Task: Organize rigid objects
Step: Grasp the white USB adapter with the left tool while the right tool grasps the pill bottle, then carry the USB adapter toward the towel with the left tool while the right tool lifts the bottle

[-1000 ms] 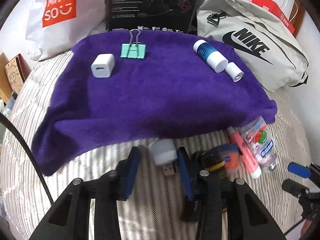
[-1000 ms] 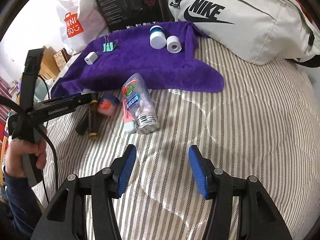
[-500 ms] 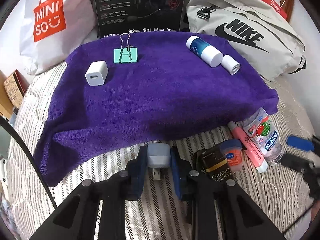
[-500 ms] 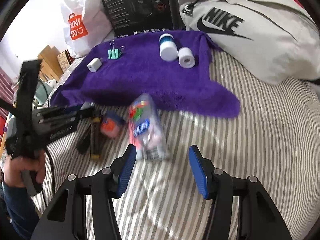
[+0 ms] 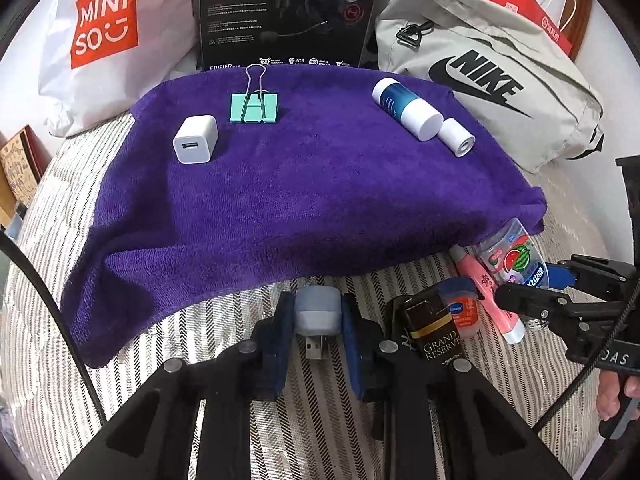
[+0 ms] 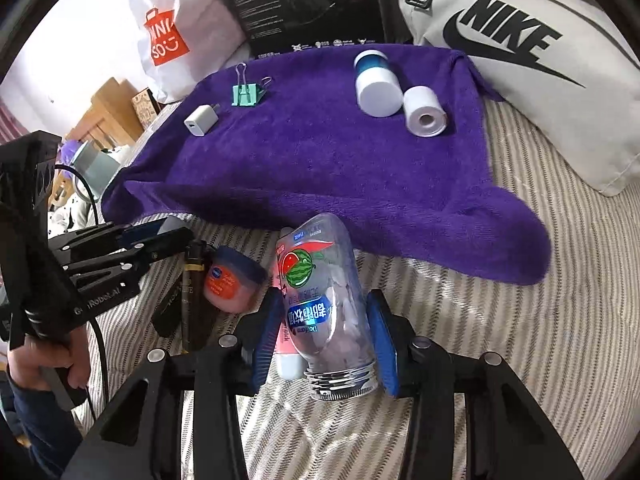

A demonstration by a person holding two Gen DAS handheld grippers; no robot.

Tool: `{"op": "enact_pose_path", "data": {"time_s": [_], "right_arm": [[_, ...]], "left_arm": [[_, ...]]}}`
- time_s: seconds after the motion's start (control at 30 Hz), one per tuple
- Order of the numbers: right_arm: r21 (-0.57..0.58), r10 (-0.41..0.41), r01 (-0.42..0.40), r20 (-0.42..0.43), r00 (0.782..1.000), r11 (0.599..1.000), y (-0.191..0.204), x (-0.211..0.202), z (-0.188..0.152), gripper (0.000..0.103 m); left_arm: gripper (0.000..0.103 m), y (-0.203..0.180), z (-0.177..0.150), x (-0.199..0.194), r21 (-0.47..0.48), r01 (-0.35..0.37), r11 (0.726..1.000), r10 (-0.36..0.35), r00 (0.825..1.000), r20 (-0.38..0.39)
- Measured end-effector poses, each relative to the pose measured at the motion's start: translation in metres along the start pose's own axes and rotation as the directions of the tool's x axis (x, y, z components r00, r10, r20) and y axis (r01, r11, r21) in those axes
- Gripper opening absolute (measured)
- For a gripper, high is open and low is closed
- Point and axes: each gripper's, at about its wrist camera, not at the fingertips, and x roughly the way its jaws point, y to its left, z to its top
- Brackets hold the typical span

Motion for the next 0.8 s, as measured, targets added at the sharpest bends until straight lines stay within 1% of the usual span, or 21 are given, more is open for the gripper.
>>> {"op": "enact_pose_path", "data": {"time_s": [0.07, 0.13, 0.2, 0.23, 0.3, 0.43, 0.57, 0.67, 0.8], "right_arm": [[0.007, -0.014, 0.014, 0.003, 1.0, 1.0, -0.005, -0.007, -0.004, 0.043], [0.018, -0.05, 0.05, 0.001, 0.999, 0.999, -0.011, -0.016, -0.011, 0.043], [0.017, -0.128, 0.128, -0.005, 0.992, 0.992, -0.017, -0.026, -0.021, 0.043], [0.019, -0.178, 0.178, -0.017, 0.984, 0.984, -0.021, -0.027, -0.026, 0.043], [0.019, -0.213, 0.214, -0.031, 0.976, 0.977, -0.026, -0.025, -0.032, 0.043], [0.015, -0.214, 0.214, -0.025, 0.977, 0.977, -0.027, -0.022, -0.033, 0.043], [-0.033, -0.254, 0.254, -0.013, 0.967, 0.967, -0.02, -0.016, -0.03, 0.042], [-0.034, -0.241, 0.24, -0.007, 0.971, 0.97, -0.021, -0.018, -0.031, 0.041], [-0.002, -0.186, 0.186, 0.001, 0.983, 0.983, -0.027, -0.033, -0.034, 0.041]], "left_arm": [[0.023, 0.001, 0.0, 0.0, -0.003, 0.012, 1.0, -0.012, 1.0, 0.001], [0.023, 0.003, 0.0, -0.001, -0.008, 0.021, 1.0, -0.021, 1.0, 0.002], [0.023, 0.003, -0.001, -0.001, -0.007, 0.022, 1.0, -0.022, 1.0, 0.003], [0.023, 0.002, -0.001, -0.001, -0.004, 0.018, 1.0, -0.018, 1.0, 0.003], [0.023, 0.0, -0.001, -0.001, 0.006, 0.005, 1.0, -0.005, 1.0, 0.003], [0.023, -0.001, 0.0, -0.001, 0.012, -0.004, 1.0, 0.004, 1.0, 0.001], [0.023, -0.003, 0.0, 0.0, 0.015, -0.013, 1.0, 0.013, 1.0, 0.001], [0.023, -0.003, 0.0, 0.0, 0.02, -0.016, 1.0, 0.016, 1.0, 0.002], [0.023, -0.001, -0.001, -0.004, 0.016, -0.005, 1.0, 0.005, 1.0, -0.01]]}}
